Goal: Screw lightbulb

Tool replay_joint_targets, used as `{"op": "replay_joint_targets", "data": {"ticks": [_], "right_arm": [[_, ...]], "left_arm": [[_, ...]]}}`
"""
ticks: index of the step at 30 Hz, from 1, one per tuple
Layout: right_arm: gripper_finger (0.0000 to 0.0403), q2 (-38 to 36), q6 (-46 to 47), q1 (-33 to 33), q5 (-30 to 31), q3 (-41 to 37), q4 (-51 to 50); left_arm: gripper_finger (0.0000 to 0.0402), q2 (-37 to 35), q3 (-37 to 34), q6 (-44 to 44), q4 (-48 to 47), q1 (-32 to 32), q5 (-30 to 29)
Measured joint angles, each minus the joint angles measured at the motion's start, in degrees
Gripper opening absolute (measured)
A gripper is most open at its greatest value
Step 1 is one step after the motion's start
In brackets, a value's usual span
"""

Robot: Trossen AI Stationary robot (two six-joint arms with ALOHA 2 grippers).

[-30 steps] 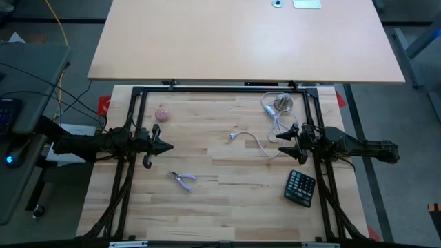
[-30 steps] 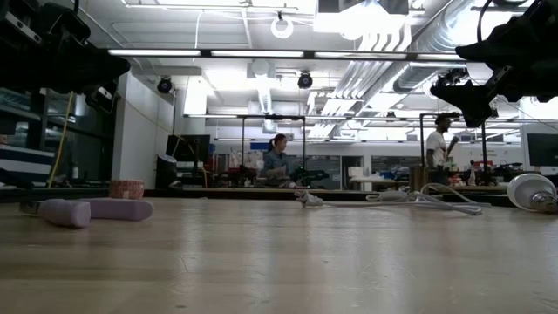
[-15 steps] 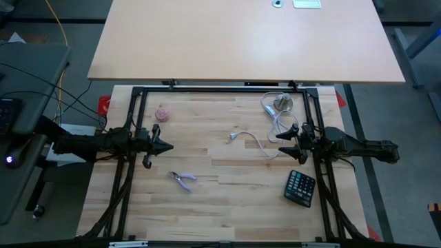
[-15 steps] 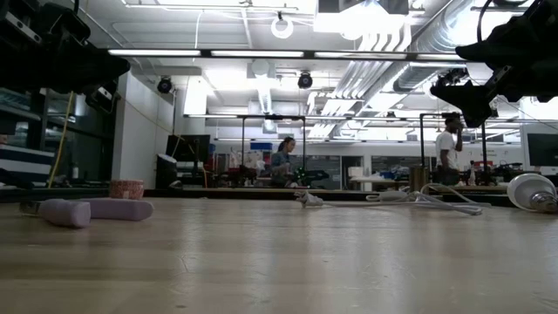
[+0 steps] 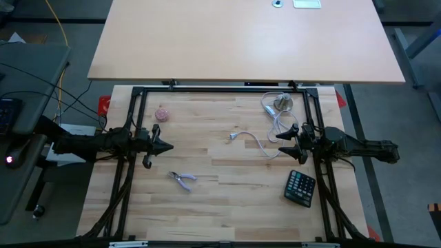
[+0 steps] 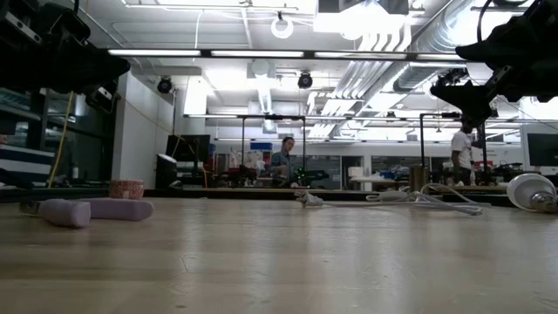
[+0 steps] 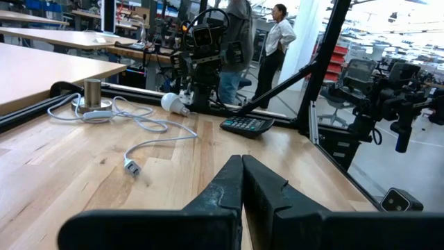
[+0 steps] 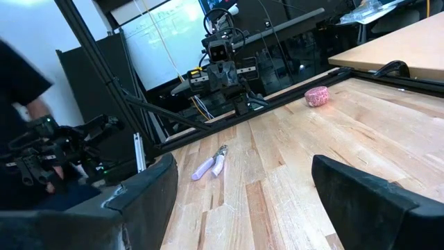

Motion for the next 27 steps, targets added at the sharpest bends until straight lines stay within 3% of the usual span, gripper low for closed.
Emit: {"op": "replay_joint_targets", "data": {"ticks": [11, 15, 17, 19, 22, 27], "right_arm": [[0.0323, 0.0, 0.0, 0.02, -0.01, 0.0, 0.0], [0.0323, -0.02, 0.0, 0.02, 0.0, 0.0, 0.0], [0.0323, 0.0, -0.02, 0.02, 0.0, 0.0, 0.0], [0.0323, -0.02, 0.0, 0.01, -0.02, 0.0, 0.0], [0.0323, -0.01, -0.01, 0.02, -0.01, 0.0, 0.0], [0.0323, -0.02, 0.0, 0.02, -0.02, 0.0, 0.0]], "left_arm": [[0.0001, 0.03, -0.03, -0.15, 0.99, 0.0, -0.08], [0.0001, 0.5, -0.03, -14.8, 16.13, -0.02, -2.83], [0.0001, 0.86, 0.02, -24.61, 24.72, -0.02, -8.76], [0.0001, 1.85, 0.09, -28.33, 31.79, -0.02, -15.76], [0.0001, 5.51, 1.99, -30.09, 35.97, 0.04, -22.6], [0.0001, 19.82, 10.42, -31.17, 36.83, 1.98, -20.57]]}}
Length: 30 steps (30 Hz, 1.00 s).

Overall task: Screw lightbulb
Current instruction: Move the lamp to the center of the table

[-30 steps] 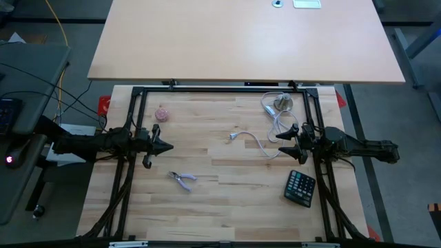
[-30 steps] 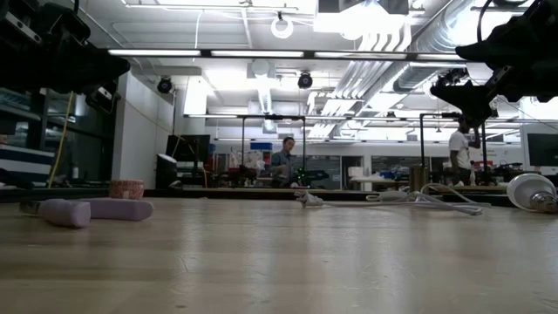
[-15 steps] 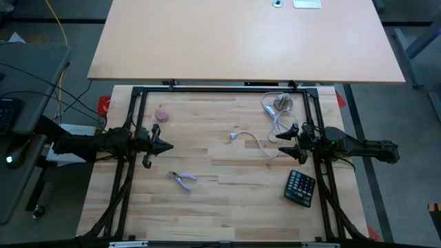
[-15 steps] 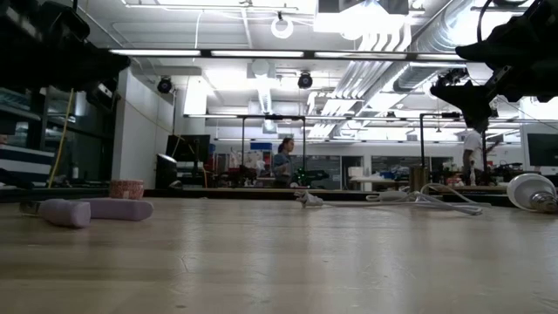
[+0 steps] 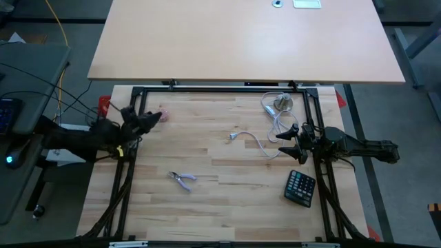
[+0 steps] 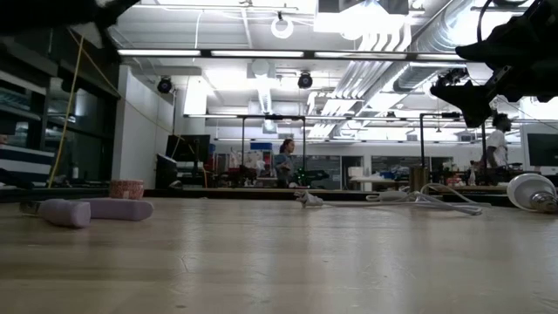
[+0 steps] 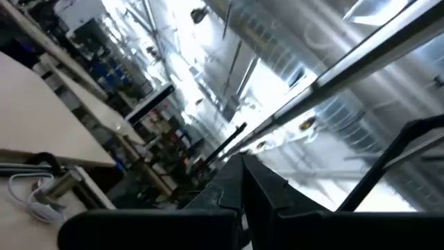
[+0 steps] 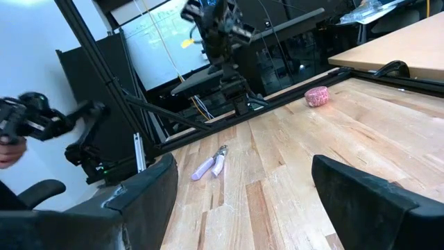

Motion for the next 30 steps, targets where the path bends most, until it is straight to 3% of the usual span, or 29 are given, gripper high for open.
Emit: {"op": "replay_joint_targets", "data": {"ticks": [3, 9, 12, 16, 20, 24, 27, 30], "right_arm": [[0.0323, 0.0, -0.02, 0.0, 0.0, 0.0, 0.0], [0.0323, 0.0, -0.02, -0.02, 0.0, 0.0, 0.0], [0.0323, 0.0, 0.0, 0.0, 0.0, 0.0, 0.0], [0.0323, 0.0, -0.02, -0.02, 0.02, 0.0, 0.0], [0.0323, 0.0, -0.02, 0.0, 0.0, 0.0, 0.0], [0.0323, 0.04, 3.09, -0.07, 3.35, 0.0, 3.04], [0.0323, 0.02, 13.17, -0.06, 10.71, 0.0, 16.09], [0.0323, 0.0, 16.75, -0.09, 25.03, 0.0, 31.24]], "left_arm": [[0.0001, 11.35, 7.52, 0.33, 3.96, 4.14, 5.88], [0.0001, 31.42, 26.86, 1.69, 1.98, 15.31, 37.77], [0.0001, 38.87, 34.91, 1.66, -0.04, 20.27, 45.84], [0.0001, 49.28, 42.63, 1.46, -0.35, 26.27, 46.27], [0.0001, 60.81, 49.13, -7.96, -1.29, 30.03, 46.3], [0.0001, 67.55, 54.78, -13.52, 6.38, 31.14, 49.94], [0.0001, 69.23, 57.05, -13.5, 12.25, 31.19, 49.42], [0.0001, 68.87, 57.92, -12.45, 13.29, 32.04, 47.15]]}}
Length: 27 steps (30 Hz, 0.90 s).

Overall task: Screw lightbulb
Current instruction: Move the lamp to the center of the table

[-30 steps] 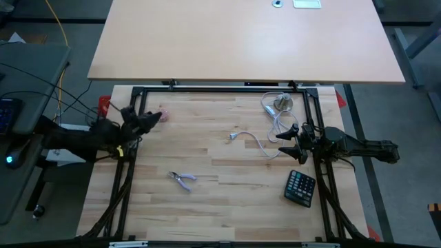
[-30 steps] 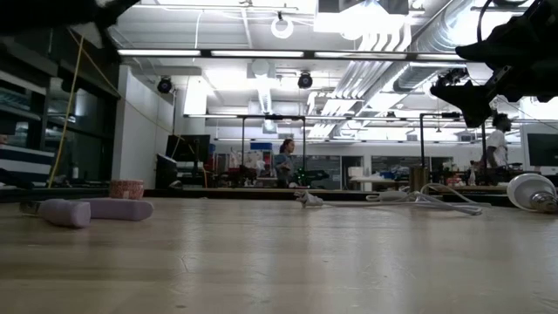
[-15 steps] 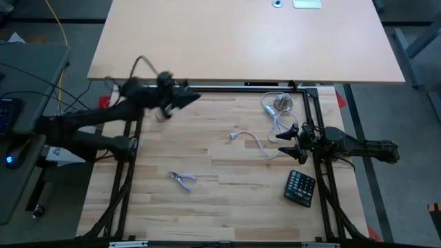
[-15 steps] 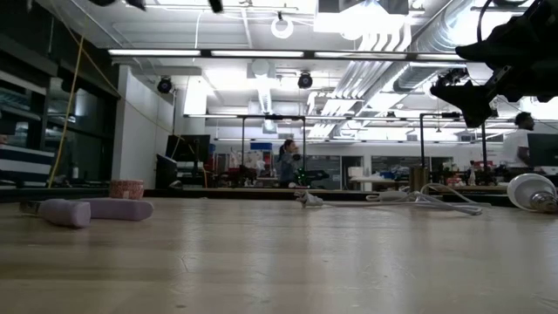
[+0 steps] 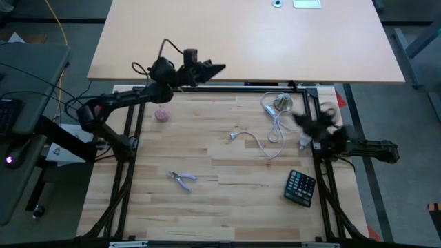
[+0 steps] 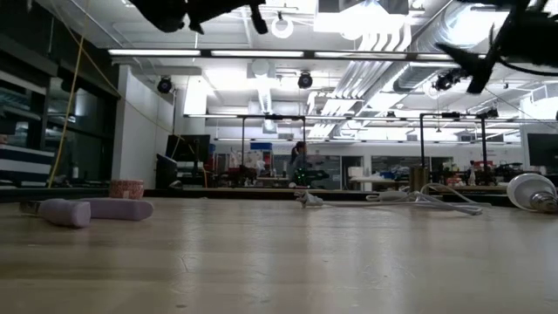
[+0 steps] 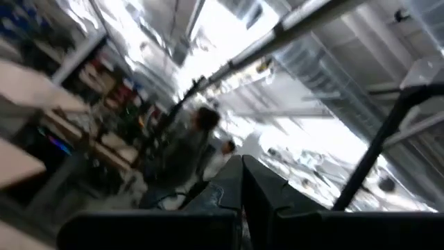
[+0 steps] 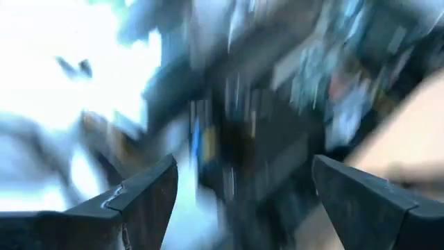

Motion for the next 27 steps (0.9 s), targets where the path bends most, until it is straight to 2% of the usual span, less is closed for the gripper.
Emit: {"op": "replay_joint_targets", "data": {"ticks": [3, 6, 9, 12, 19, 22, 25, 27], "right_arm": [[0.0323, -0.04, -2.69, -0.12, 12.29, 0.21, 9.92], [0.0323, 1.53, -4.08, -0.39, 15.13, 2.69, 7.83], [0.0323, 6.71, -3.26, -1.41, 11.89, 6.87, 1.81], [0.0323, 14.49, -7.43, -3.08, 6.56, 12.95, -5.48], [0.0323, 33.46, -10.48, -8.21, -0.15, 30.39, -30.23], [0.0323, 40.26, -6.24, -12.0, -1.08, 38.07, -42.64], [0.0323, 47.01, -2.93, -17.7, -5.4, 45.45, -56.66], [0.0323, 51.81, -2.97, -22.14, -12.65, 49.77, -64.18]], "left_arm": [[0.0001, -0.96, -0.01, 0.66, -0.21, 1.89, -1.2], [0.0001, -1.68, -0.01, 0.97, -0.47, 3.87, -1.2], [0.0001, -2.03, -0.01, 1.0, -0.69, 5.77, -0.83], [0.0001, -2.07, -0.01, 0.64, -0.72, 7.58, 1.38], [0.0001, -2.41, -0.05, -0.76, -1.02, 10.58, 13.11], [0.0001, -3.37, -0.05, -0.86, -2.45, 11.42, 18.37], [0.0001, -5.0, -0.05, 3.02, -10.43, 12.01, 21.35], [0.0001, -6.64, -0.05, 9.18, -21.26, 12.21, 21.81]]}}
